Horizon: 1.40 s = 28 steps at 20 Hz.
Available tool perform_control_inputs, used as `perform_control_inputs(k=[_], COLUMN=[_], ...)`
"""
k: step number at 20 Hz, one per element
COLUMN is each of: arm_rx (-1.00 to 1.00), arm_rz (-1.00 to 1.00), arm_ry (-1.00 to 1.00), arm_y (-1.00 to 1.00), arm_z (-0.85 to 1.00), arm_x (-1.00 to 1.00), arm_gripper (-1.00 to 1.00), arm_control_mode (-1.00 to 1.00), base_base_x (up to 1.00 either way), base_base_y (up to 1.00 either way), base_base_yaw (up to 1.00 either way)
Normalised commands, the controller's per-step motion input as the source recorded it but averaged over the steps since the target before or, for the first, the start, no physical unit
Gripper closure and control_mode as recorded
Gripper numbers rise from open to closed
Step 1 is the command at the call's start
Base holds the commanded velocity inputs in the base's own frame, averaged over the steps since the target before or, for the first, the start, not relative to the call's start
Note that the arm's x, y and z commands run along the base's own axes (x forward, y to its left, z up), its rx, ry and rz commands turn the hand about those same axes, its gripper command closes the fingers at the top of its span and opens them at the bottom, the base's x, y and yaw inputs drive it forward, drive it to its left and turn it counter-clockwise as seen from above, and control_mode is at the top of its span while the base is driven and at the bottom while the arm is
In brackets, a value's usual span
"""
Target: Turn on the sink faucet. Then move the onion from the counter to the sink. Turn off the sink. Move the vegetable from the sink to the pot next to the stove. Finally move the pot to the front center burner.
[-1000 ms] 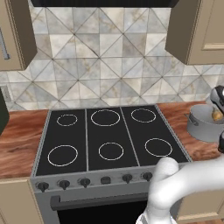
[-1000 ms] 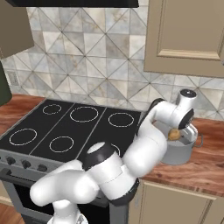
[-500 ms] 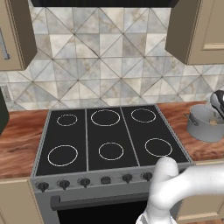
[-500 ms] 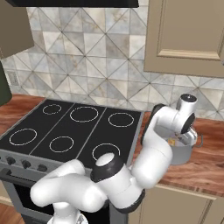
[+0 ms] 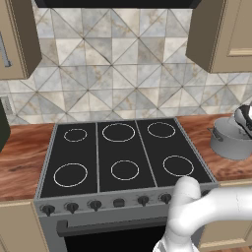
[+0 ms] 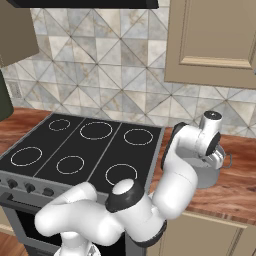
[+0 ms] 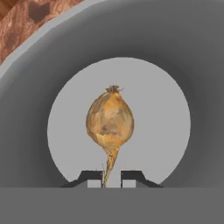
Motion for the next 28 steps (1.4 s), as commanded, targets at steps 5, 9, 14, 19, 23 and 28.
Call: perform_control_inputs(k=[5,9,14,19,23,28], arm_rx=[0.0,0.0,0.0,0.0,0.0,0.0], arm_rz=[-0.04,-0.1,-0.19,-0.32,-0.3,-0.17], arm_ry=[0.0,0.0,0.0,0.06,0.1,0.05], arm_y=[0.0,0.01,0.01,0.0,0.0,0.0], arm_z=[0.12,0.42,0.35,-0.11,-0.22,-0.17], arm_x=[0.0,-0.03,-0.16,-0.31,-0.26,-0.06], arm_gripper=[-1.0,-1.0,-1.0,-1.0,-1.0,-1.0], arm_control_mode=[-1.0,-1.0,-1.0,-1.0,-1.0,-1.0], base_base_x=[0.0,0.0,0.0,0.0,0.0,0.0], base_base_y=[0.0,0.0,0.0,0.0,0.0,0.0], base_base_yaw=[0.0,0.0,0.0,0.0,0.0,0.0])
